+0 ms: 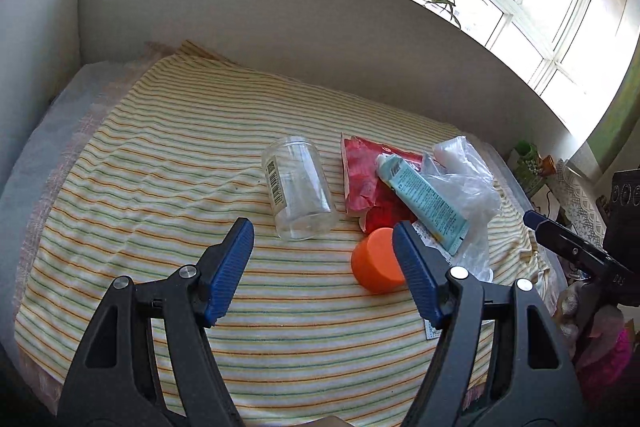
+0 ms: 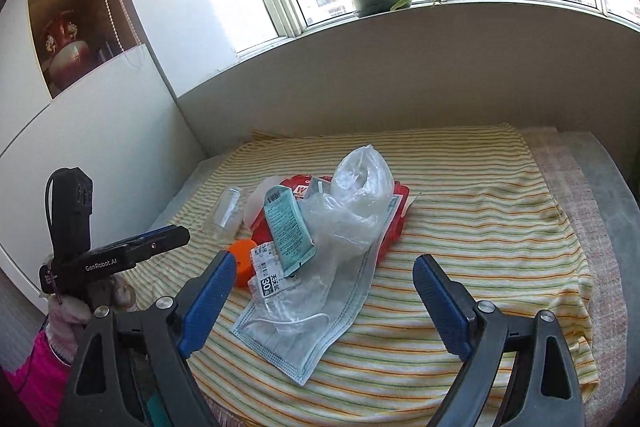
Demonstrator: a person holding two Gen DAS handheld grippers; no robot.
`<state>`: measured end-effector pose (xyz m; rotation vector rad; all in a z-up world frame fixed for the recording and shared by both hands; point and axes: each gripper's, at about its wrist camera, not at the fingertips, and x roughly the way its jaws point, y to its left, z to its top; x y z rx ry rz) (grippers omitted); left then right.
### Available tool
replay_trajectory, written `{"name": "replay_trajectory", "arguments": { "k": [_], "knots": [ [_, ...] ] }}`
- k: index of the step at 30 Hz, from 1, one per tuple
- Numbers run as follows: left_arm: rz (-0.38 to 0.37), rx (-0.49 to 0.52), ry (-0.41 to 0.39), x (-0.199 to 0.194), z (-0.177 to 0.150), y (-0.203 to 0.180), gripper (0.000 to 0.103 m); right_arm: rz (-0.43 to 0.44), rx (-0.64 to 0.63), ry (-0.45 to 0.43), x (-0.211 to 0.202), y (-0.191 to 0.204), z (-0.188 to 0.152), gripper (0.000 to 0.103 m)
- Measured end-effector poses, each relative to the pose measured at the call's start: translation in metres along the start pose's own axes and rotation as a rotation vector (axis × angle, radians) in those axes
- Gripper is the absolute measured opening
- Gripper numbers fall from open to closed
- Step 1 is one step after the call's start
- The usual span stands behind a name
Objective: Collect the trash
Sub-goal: 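Raise both open tools back toward the remaining items on the bed, then grasp the clear plastic jar with the left tool while the right tool grasps the plastic bag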
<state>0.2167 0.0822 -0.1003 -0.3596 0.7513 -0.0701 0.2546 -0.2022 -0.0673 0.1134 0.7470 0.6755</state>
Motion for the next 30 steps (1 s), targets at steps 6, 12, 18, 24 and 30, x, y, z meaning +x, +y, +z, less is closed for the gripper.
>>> {"name": "replay_trajectory", "arguments": {
  "k": [6,12,18,24,30],
  "knots": [
    [0.002,-0.03,0.009,0.017,0.009,0.008,0.074,-0.012,-0.004,0.016,0.023,-0.003,0.01,0.085],
    [0.016,-0.03,0.02,0.03,0.016,0.012,0.074,-0.026,-0.02,0.031,0.041,-0.001,0.017,0.079],
    [0.01,-0.028,0.034,0.042,0.019,0.014,0.074,-0.051,-0.044,0.048,0.054,0.001,0.022,0.075],
    [0.013,-0.033,0.047,0.052,0.021,0.015,0.074,-0.095,-0.054,0.086,0.069,0.0,0.025,0.069],
    [0.021,-0.041,0.071,0.06,0.021,0.018,0.061,-0.114,-0.059,0.094,0.074,-0.002,0.026,0.051]
  ]
}}
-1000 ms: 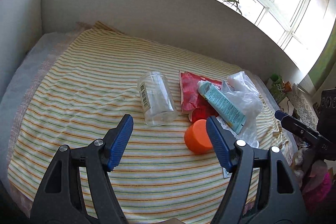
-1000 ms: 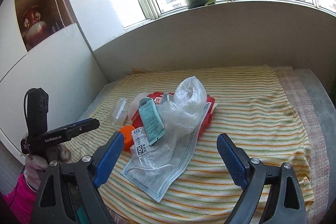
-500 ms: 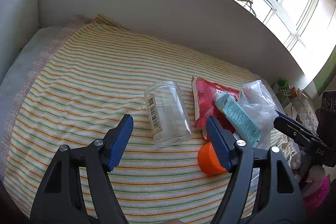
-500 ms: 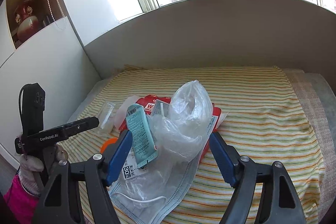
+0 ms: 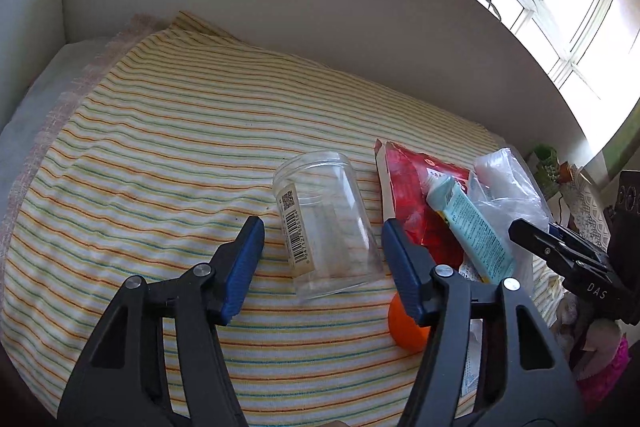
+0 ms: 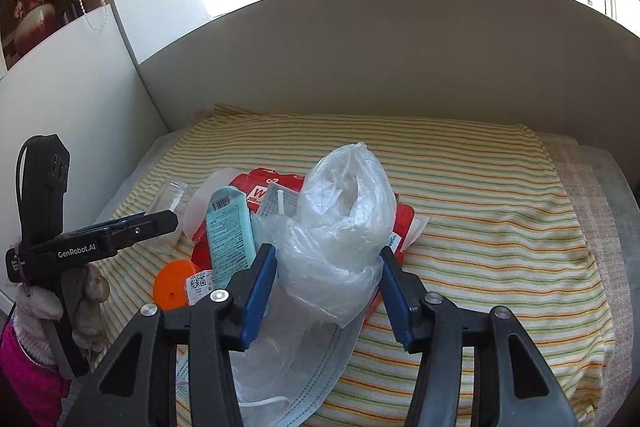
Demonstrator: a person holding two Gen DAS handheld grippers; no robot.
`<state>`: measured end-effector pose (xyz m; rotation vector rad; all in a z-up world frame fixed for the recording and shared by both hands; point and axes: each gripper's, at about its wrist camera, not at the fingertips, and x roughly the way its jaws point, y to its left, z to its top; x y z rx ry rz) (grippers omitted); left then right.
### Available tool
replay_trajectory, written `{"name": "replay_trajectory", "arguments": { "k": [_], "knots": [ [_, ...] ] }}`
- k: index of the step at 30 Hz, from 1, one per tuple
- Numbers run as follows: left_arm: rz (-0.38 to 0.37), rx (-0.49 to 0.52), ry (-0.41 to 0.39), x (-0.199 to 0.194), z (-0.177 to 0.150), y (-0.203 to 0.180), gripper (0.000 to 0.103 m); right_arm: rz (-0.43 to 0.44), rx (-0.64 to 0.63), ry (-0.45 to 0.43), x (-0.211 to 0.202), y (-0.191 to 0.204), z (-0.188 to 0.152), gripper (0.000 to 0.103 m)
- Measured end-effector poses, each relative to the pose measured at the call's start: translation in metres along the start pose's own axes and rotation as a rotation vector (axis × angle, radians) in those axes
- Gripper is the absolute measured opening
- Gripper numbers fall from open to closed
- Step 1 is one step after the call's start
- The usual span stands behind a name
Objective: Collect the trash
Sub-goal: 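Grasp the clear plastic jar with the left tool while the right tool grasps the plastic bag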
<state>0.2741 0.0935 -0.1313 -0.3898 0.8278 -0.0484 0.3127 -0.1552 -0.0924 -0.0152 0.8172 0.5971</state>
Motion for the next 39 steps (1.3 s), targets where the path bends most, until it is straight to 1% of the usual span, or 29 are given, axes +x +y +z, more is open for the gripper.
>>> {"name": "replay_trajectory", "arguments": {
  "k": [2,3,5,11,16,26,32,39],
  "knots": [
    [-0.002,-0.008,0.002,0.001,0.0,0.001,0.055,0.0,0.004,-0.001,0.0,-0.001,0.001,0.047],
    [-0.002,-0.013,0.001,0.001,0.0,0.002,0.053,0.0,0.004,-0.003,-0.001,-0.002,0.001,0.046],
    [0.006,-0.016,0.004,0.001,0.001,0.002,0.044,0.004,0.005,-0.007,0.0,-0.001,0.002,0.043],
    [0.011,-0.002,-0.002,-0.003,-0.001,0.001,0.044,0.006,0.009,-0.025,-0.008,-0.002,-0.002,0.037],
    [0.008,-0.008,-0.016,-0.011,-0.003,0.003,0.043,0.002,0.015,-0.047,-0.019,-0.002,-0.004,0.035],
    [0.0,-0.02,-0.053,-0.033,-0.009,0.005,0.043,-0.015,0.03,-0.115,-0.049,-0.006,0.0,0.034],
    [-0.001,-0.008,-0.076,-0.051,-0.013,0.003,0.043,-0.032,0.026,-0.149,-0.065,-0.004,0.001,0.034],
    [-0.002,0.009,-0.101,-0.072,-0.017,-0.004,0.043,-0.041,0.046,-0.207,-0.083,-0.003,0.008,0.034]
  ]
}}
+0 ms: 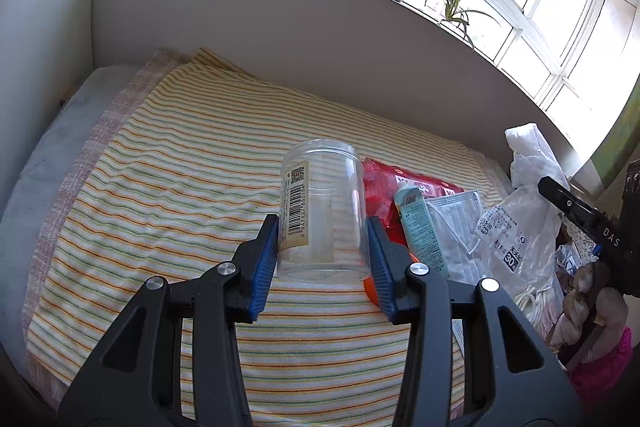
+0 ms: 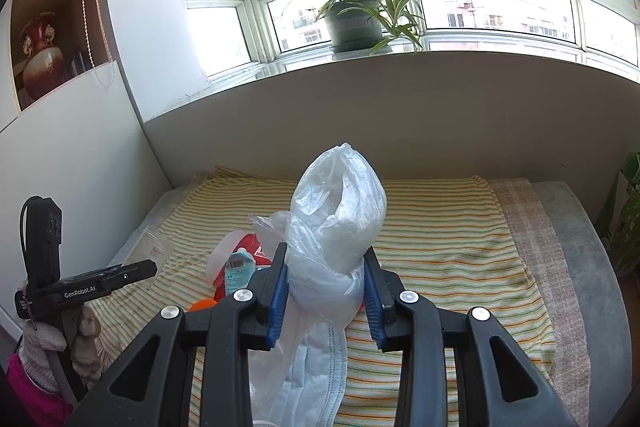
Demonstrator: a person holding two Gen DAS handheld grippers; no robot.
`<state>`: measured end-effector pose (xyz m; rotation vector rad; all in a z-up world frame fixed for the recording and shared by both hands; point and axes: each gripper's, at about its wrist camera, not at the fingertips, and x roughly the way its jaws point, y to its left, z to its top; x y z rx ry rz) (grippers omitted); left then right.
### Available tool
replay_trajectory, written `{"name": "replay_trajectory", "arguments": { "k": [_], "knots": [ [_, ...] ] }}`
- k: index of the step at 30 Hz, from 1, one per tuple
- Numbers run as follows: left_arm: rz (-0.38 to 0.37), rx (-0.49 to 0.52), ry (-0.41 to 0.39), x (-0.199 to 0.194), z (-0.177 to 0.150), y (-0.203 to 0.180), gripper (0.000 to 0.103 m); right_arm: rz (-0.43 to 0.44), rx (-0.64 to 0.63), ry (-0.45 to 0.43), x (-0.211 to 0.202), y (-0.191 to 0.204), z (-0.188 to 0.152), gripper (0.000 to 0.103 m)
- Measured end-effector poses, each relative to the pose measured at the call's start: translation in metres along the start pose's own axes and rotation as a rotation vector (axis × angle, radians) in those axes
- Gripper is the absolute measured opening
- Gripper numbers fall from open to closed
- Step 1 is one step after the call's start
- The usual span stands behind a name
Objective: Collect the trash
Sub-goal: 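Grasp the clear plastic jar with the left tool while the right tool grasps the plastic bag, then carry the jar and plastic bag down over the blue wastebasket with both tools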
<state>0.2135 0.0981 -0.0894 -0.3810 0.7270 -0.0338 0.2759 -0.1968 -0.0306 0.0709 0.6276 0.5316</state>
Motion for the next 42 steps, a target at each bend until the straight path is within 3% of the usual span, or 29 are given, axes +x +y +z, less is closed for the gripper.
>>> {"name": "replay_trajectory", "arguments": {
  "k": [21,42],
  "knots": [
    [-0.051,0.055,-0.092,-0.084,-0.022,-0.032,0.043,0.112,-0.009,-0.053,-0.054,0.03,-0.003,0.034],
    [-0.073,0.089,-0.057,-0.133,-0.112,-0.049,0.043,0.199,-0.022,0.044,-0.113,0.042,-0.088,0.034]
  ]
}}
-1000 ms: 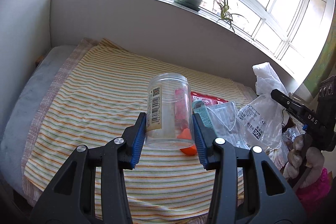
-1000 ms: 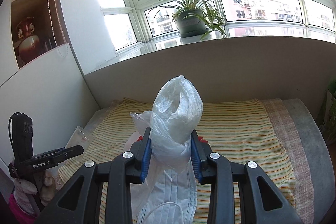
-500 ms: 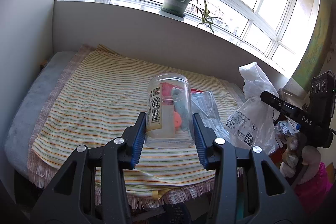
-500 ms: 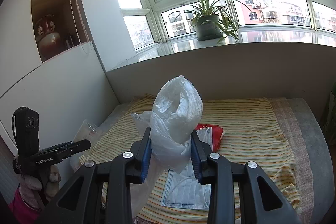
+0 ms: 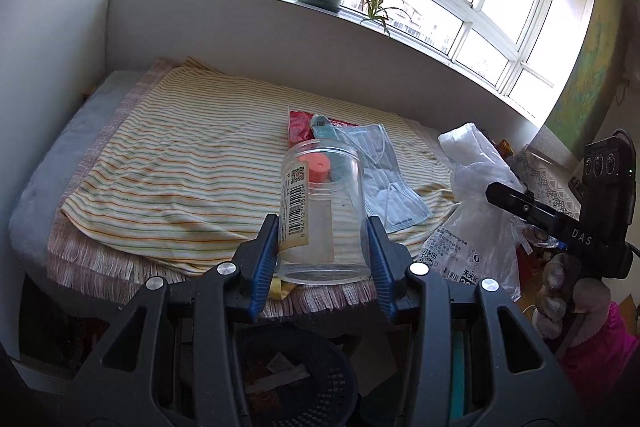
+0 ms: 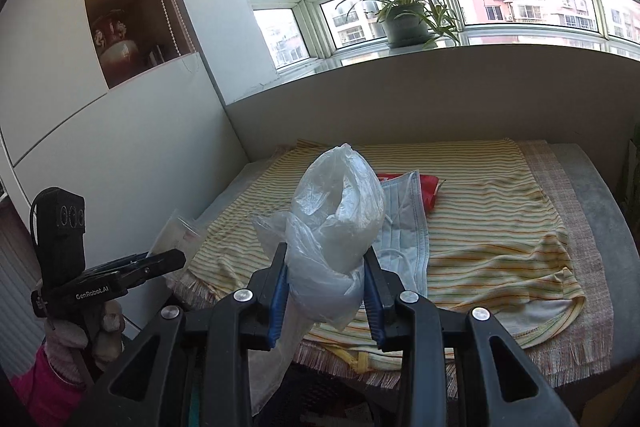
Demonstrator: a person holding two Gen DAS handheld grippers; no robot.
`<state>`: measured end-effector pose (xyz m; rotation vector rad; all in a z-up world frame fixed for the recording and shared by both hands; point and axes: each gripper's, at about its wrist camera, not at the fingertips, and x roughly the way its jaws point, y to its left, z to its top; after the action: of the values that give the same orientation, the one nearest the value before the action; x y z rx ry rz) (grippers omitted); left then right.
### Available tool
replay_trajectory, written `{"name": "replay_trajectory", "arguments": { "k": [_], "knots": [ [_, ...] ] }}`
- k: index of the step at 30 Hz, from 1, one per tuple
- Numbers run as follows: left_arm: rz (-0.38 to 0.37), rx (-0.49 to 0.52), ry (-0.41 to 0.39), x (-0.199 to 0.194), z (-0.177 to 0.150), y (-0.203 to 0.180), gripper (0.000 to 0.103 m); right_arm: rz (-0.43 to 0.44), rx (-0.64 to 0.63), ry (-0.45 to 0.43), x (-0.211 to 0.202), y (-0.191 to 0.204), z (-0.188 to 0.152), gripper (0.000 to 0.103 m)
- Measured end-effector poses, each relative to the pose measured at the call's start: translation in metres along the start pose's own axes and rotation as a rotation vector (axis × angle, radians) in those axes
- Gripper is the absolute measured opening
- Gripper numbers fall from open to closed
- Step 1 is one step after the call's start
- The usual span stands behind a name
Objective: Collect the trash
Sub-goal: 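Carry the jar and plastic bag down over the blue wastebasket with both tools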
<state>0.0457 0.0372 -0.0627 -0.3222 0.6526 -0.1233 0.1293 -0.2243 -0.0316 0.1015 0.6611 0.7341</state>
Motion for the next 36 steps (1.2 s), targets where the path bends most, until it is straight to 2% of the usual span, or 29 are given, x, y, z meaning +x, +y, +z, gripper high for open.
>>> {"name": "replay_trajectory", "arguments": {
  "k": [8,16,36],
  "knots": [
    [0.015,-0.018,0.05,-0.003,-0.039,0.003,0.043,0.028,0.001,0.061,0.001,0.01,-0.035,0.034],
    [0.011,-0.052,0.131,0.003,-0.08,0.01,0.043,0.04,-0.013,0.128,0.004,0.021,-0.072,0.034],
    [0.021,-0.095,0.329,0.049,-0.156,0.012,0.043,0.043,0.013,0.317,0.034,0.022,-0.154,0.034]
  ]
}}
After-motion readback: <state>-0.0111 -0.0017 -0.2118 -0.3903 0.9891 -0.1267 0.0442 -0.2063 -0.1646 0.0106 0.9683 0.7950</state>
